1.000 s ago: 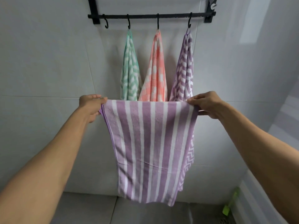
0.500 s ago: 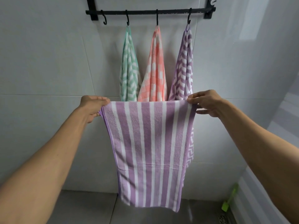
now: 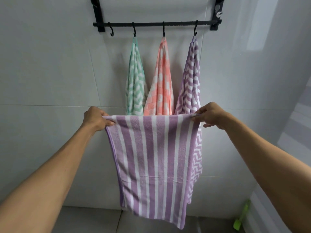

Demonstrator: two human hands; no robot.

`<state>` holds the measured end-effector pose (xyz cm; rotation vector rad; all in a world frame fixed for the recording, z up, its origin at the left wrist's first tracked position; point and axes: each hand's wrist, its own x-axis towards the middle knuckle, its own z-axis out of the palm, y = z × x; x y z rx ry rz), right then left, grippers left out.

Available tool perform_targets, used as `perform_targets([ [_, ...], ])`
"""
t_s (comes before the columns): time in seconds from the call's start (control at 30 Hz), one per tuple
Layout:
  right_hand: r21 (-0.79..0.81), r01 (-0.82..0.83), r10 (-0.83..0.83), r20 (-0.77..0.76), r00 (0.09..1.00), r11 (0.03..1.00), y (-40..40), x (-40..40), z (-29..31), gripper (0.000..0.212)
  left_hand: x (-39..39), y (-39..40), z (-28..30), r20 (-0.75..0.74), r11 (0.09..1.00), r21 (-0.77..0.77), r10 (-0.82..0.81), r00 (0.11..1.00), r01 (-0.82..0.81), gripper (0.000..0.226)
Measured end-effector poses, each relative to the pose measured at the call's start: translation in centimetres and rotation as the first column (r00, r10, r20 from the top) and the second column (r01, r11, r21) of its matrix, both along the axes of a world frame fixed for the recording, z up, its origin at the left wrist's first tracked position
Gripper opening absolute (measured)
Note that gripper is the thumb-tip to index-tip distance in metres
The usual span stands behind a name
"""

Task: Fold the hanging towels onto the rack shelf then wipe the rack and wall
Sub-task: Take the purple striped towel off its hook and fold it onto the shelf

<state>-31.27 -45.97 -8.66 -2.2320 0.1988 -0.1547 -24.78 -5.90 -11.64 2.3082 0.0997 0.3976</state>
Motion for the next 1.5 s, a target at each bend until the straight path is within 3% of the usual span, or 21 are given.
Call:
perform_targets([
  [0.07, 0.054, -0.002, -0.001, 0.064, 0.998, 0.999, -0.2, 0.1, 2.3, 0.025, 0.8, 1.1, 2.4, 0.075, 0.995, -0.087, -0.050, 0.996, 0.056, 0.024],
  [0.1, 0.141, -0.043, 0.027, 0.111, 0.993, 0.989, -0.5, 0.1, 3.9, 0.034, 1.0, 1.7, 4.0, 0.119, 0.971, -0.204, -0.105, 0.987, 0.128, 0.023],
  [0.17, 0.388, -0.210, 0.154, 0.171, 0.973, 0.897, -1.0, -0.5, 5.3, 0.071, 0.2, 2.5, 5.6, 0.157, 0.834, -0.464, -0.253, 0.955, 0.297, 0.025],
  [0.23, 0.474, -0.262, 0.225, 0.134, 0.965, 0.841, -1.1, -0.9, 3.6, 0.100, -1.0, 2.4, 3.9, 0.082, 0.743, -0.577, -0.361, 0.929, 0.339, 0.028],
  [0.33, 0.467, -0.163, 0.202, -0.036, 0.979, 0.869, 0.0, -1.5, -3.1, 0.088, -2.4, 1.4, -2.5, -0.078, 0.759, -0.629, -0.279, 0.957, 0.170, 0.047],
  [0.43, 0.516, -0.080, 0.161, -0.113, 0.981, 0.853, 0.6, -2.6, -7.5, 0.070, -3.8, 1.5, -6.0, -0.178, 0.769, -0.637, -0.220, 0.959, 0.058, 0.033],
  [0.5, 0.520, -0.066, 0.166, -0.148, 0.975, 0.851, 0.6, -2.9, -8.1, 0.074, -4.1, 1.5, -6.4, -0.218, 0.770, -0.637, -0.226, 0.949, 0.037, 0.027],
  [0.6, 0.567, -0.073, 0.137, -0.071, 0.988, 0.821, 0.6, -1.8, -5.6, 0.082, -3.2, 1.2, -3.5, -0.163, 0.740, -0.672, -0.200, 0.966, 0.040, 0.029],
  [0.7, 0.687, -0.098, 0.142, -0.008, 0.990, 0.720, 0.4, -1.4, -2.2, 0.062, -2.5, 2.3, 0.1, -0.052, 0.574, -0.801, -0.347, 0.936, 0.168, 0.059],
  [0.73, 0.679, -0.136, 0.210, -0.028, 0.977, 0.721, 0.2, -1.8, -2.3, 0.069, -2.8, 2.6, -0.1, -0.060, 0.557, -0.804, -0.425, 0.903, 0.208, 0.074],
  [0.8, 0.587, -0.185, 0.337, -0.161, 0.928, 0.788, 0.1, -3.6, -4.9, 0.092, -4.2, 2.5, -3.0, -0.151, 0.620, -0.755, -0.481, 0.864, 0.213, 0.089],
  [0.9, 0.558, -0.184, 0.356, -0.216, 0.909, 0.809, 0.2, -4.6, -8.8, 0.078, -4.8, 2.5, -6.4, -0.187, 0.628, -0.769, -0.397, 0.899, 0.117, 0.075],
  [0.97, 0.679, -0.114, 0.257, -0.112, 0.960, 0.725, 0.3, -3.8, -8.8, 0.059, -4.1, 3.2, -5.8, -0.110, 0.531, -0.837, -0.402, 0.909, 0.134, 0.078],
  [1.03, 0.759, -0.107, 0.264, -0.088, 0.961, 0.642, 0.1, -3.3, -8.2, 0.059, -4.4, 3.5, -5.0, -0.061, 0.474, -0.853, -0.504, 0.862, 0.217, 0.083],
  [1.13, 0.692, -0.190, 0.384, -0.135, 0.913, 0.696, 0.3, -4.0, -8.3, 0.068, -5.5, 3.2, -5.6, -0.153, 0.584, -0.790, -0.483, 0.862, 0.187, 0.055],
  [1.2, 0.701, -0.192, 0.355, -0.092, 0.930, 0.686, 0.4, -4.1, -8.7, 0.062, -5.7, 3.4, -5.7, -0.131, 0.552, -0.822, -0.426, 0.895, 0.142, 0.037],
  [1.27, 0.768, -0.192, 0.342, -0.038, 0.939, 0.611, 0.8, -4.0, -8.1, 0.054, -5.6, 3.8, -4.8, -0.052, 0.475, -0.853, -0.490, 0.870, 0.217, 0.053],
  [1.3, 0.764, -0.198, 0.351, -0.039, 0.936, 0.615, 1.0, -3.9, -7.5, 0.060, -5.6, 3.9, -4.4, -0.057, 0.491, -0.836, -0.522, 0.851, 0.245, 0.065],
  [1.37, 0.716, -0.213, 0.357, -0.054, 0.933, 0.665, 1.0, -3.6, -6.6, 0.076, -5.5, 3.8, -4.5, -0.142, 0.611, -0.773, -0.430, 0.892, 0.171, 0.063],
  [1.43, 0.717, -0.200, 0.312, -0.025, 0.950, 0.668, 0.8, -3.5, -6.5, 0.060, -5.1, 3.3, -4.8, -0.183, 0.639, -0.767, -0.293, 0.938, 0.050, 0.042],
  [1.5, 0.749, -0.156, 0.250, -0.012, 0.968, 0.644, 1.1, -3.6, -6.2, 0.037, -4.7, 2.9, -4.7, -0.175, 0.614, -0.790, -0.236, 0.956, 0.007, 0.043],
])
